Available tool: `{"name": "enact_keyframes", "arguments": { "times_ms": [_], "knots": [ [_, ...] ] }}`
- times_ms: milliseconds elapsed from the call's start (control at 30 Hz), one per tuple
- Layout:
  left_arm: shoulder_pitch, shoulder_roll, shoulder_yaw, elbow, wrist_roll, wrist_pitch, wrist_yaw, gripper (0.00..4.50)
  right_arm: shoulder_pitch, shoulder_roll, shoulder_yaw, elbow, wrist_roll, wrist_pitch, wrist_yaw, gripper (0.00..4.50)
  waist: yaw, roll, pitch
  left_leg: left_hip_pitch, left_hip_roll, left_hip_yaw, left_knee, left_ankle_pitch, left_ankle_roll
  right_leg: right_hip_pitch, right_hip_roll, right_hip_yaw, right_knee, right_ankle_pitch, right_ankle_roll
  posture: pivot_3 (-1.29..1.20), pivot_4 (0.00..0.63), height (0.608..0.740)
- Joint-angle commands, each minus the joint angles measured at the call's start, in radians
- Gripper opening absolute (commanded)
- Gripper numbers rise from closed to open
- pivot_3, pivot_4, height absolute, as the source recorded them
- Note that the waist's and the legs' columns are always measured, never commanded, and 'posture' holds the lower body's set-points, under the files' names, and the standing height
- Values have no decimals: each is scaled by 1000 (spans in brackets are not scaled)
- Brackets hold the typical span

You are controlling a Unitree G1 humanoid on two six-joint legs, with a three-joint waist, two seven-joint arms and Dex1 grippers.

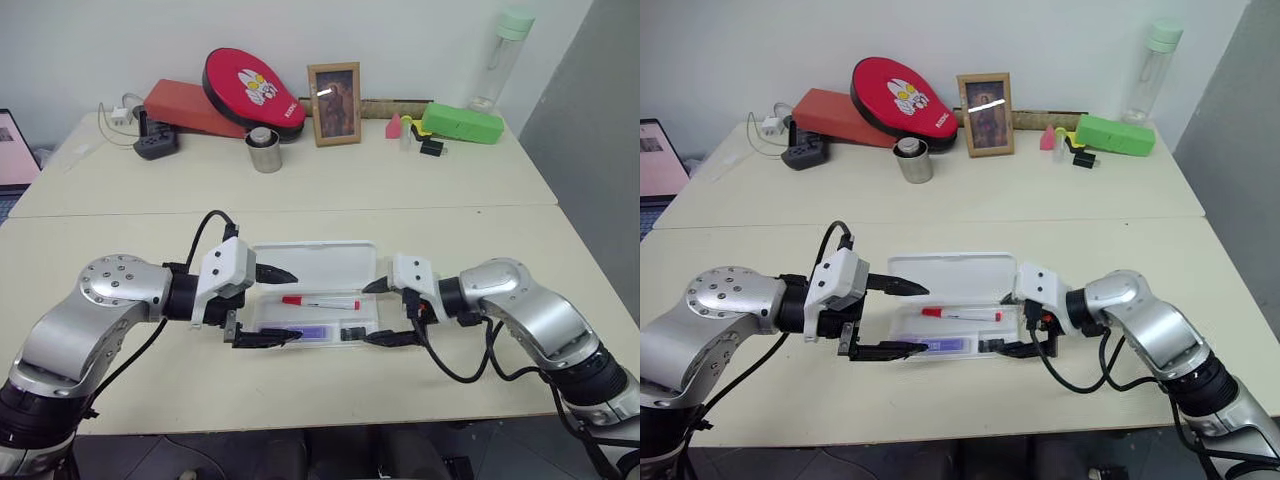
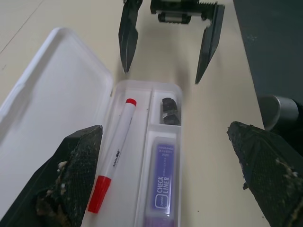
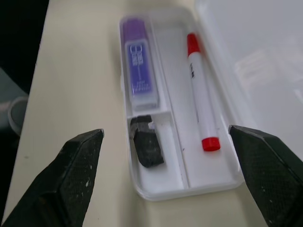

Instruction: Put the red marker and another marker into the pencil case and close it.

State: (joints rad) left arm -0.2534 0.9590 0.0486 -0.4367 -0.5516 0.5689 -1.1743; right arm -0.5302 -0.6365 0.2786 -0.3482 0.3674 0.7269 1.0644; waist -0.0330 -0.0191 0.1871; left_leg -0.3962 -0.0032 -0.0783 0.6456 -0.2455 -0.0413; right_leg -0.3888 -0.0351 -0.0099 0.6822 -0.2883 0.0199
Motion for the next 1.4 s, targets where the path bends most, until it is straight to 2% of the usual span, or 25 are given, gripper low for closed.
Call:
{"name": "enact_keyframes", "arguments": {
  "times_ms": [33, 133, 267, 533, 633, 933, 1200, 1400],
  "knots": [
    [49, 36, 136, -31, -54, 27, 12, 4500, -114, 78, -170, 50, 101, 1, -71, 3439, -4, 0, 0, 1, 0, 0, 0, 0, 0, 0, 0, 0, 0, 0, 0, 0, 150, 740],
    [77, 45, 206, -20, -81, 41, 19, 4500, -216, 112, -178, 195, 54, -29, -119, 2784, -2, 0, 0, 2, 1, 0, 0, 0, 0, 0, 1, 0, 1, 0, 0, 0, 150, 740],
    [72, 38, 253, -27, -120, 63, 42, 4500, -306, 138, -131, 336, 9, -72, -106, 1896, 4, 0, 0, 1, 0, 1, -1, 0, 0, 1, 0, 0, -1, 0, 0, 0, 150, 740],
    [120, 32, 347, -61, -172, 99, 96, 4500, -513, 231, 20, 741, -183, -241, -71, 56, -3, 1, 0, 1, 0, 2, -1, 0, 0, -1, 0, 1, 0, 0, 0, 0, 150, 740],
    [143, 31, 381, -69, -181, 105, 117, 4500, -548, 250, 41, 819, -216, -274, -36, 56, -1, 1, 0, 1, 0, 2, -1, 0, 0, -1, 0, 1, 0, 0, 0, 0, 150, 740],
    [189, 13, 460, -93, -214, 119, 179, 4500, -533, 248, 96, 804, -276, -337, 97, 56, 1, 1, 0, 0, 0, 0, -1, 0, 0, -1, -1, 1, 0, 0, 0, 0, 150, 740],
    [183, 26, 448, -86, -218, 113, 183, 4500, -464, 207, 108, 632, -268, -310, 187, 56, 1, 1, 1, 0, 0, -1, -1, 0, 0, -1, -1, 0, 0, 0, 0, 0, 150, 740],
    [165, 39, 425, -76, -215, 108, 167, 4500, -368, 164, 93, 404, -220, -245, 213, 56, 2, 1, 1, 0, 0, -1, -1, 0, 0, -1, -1, 0, 0, 0, 0, 0, 150, 740]
  ]
}}
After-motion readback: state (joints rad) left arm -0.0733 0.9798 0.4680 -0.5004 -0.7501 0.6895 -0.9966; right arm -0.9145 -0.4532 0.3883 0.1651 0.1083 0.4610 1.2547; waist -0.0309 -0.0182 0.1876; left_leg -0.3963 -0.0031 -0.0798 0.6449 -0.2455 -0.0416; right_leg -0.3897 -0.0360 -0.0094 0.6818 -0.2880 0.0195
